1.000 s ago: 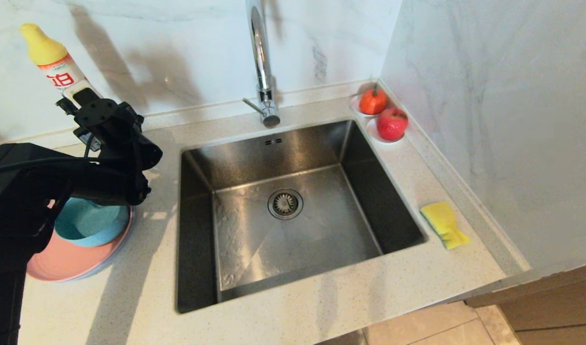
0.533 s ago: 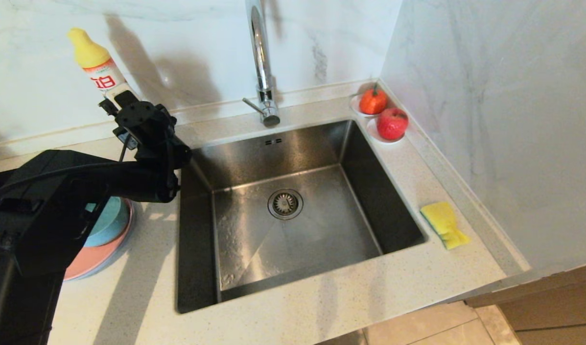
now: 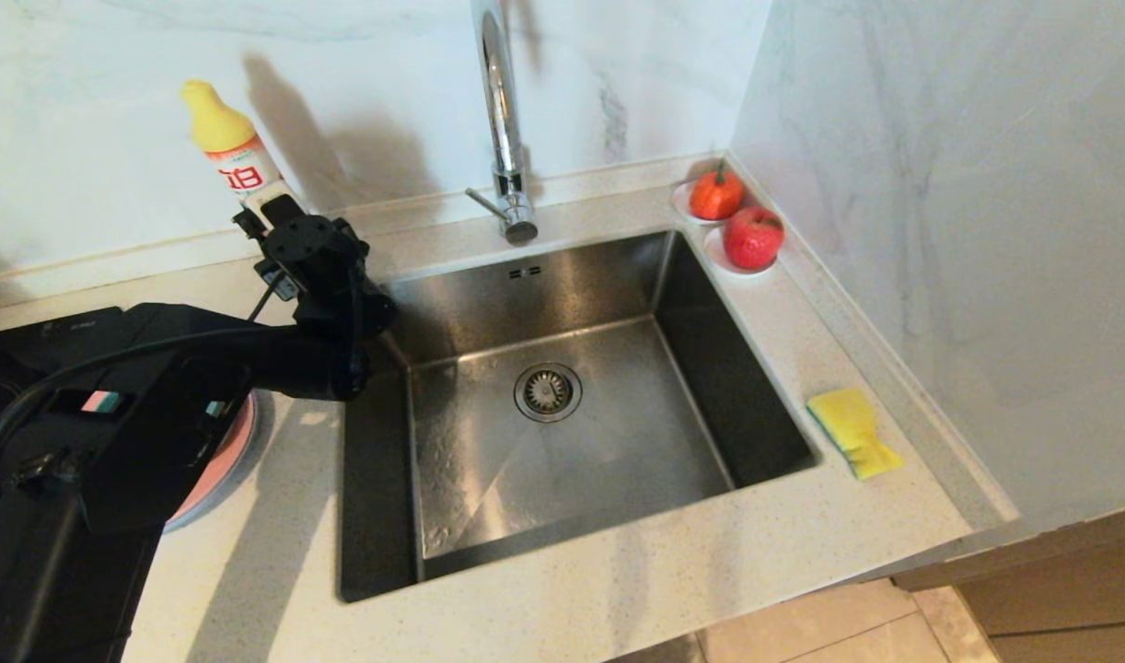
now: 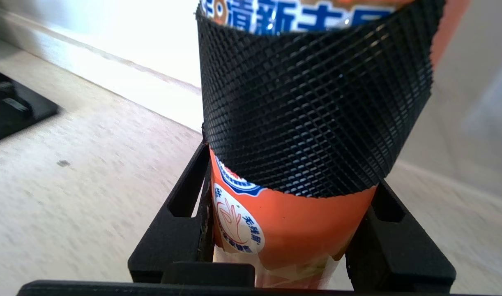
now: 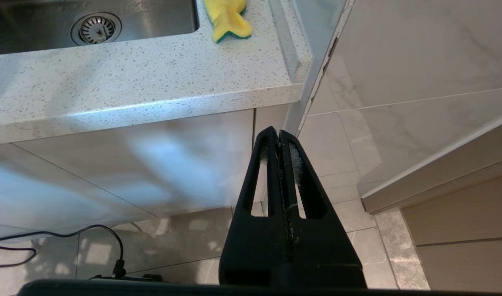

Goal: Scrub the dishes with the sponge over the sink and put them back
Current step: Place the dish soap on the table

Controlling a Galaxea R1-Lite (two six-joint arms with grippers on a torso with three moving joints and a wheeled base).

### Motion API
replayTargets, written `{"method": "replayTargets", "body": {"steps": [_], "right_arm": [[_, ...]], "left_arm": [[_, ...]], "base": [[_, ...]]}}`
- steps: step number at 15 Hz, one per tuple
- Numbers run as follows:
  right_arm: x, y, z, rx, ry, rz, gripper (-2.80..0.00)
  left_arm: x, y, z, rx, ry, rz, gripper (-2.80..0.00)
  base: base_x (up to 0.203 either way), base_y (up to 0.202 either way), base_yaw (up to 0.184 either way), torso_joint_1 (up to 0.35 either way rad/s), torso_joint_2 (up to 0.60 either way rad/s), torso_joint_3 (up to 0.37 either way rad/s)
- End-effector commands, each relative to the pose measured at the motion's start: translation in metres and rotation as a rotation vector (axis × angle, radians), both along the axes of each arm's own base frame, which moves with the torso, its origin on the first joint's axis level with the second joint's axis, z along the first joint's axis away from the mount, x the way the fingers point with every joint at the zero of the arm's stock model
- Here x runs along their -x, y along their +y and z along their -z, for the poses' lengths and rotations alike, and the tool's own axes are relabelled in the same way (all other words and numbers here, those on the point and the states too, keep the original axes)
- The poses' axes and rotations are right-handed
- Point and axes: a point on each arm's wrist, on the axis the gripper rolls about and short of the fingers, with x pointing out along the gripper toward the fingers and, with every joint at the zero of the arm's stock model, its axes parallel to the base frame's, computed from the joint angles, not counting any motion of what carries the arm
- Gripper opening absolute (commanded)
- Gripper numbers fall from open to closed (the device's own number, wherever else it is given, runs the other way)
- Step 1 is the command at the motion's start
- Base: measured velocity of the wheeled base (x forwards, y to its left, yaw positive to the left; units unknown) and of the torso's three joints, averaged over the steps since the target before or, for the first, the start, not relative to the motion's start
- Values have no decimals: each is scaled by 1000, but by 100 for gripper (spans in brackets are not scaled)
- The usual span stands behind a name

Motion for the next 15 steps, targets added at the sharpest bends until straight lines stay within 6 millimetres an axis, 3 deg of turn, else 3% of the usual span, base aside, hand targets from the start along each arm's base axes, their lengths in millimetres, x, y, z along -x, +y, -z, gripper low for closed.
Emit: {"method": "replayTargets", "body": {"steps": [1, 15], "right_arm": [[0, 0, 0, 1, 0, 0, -280], [0, 0, 0, 1, 0, 0, -280]], "left_arm": [[-2, 1, 5, 3, 2, -6, -280], [-12, 19, 26, -2, 35, -43, -280]], "base": [[0, 0, 0, 0, 0, 0], [0, 0, 0, 0, 0, 0]]}}
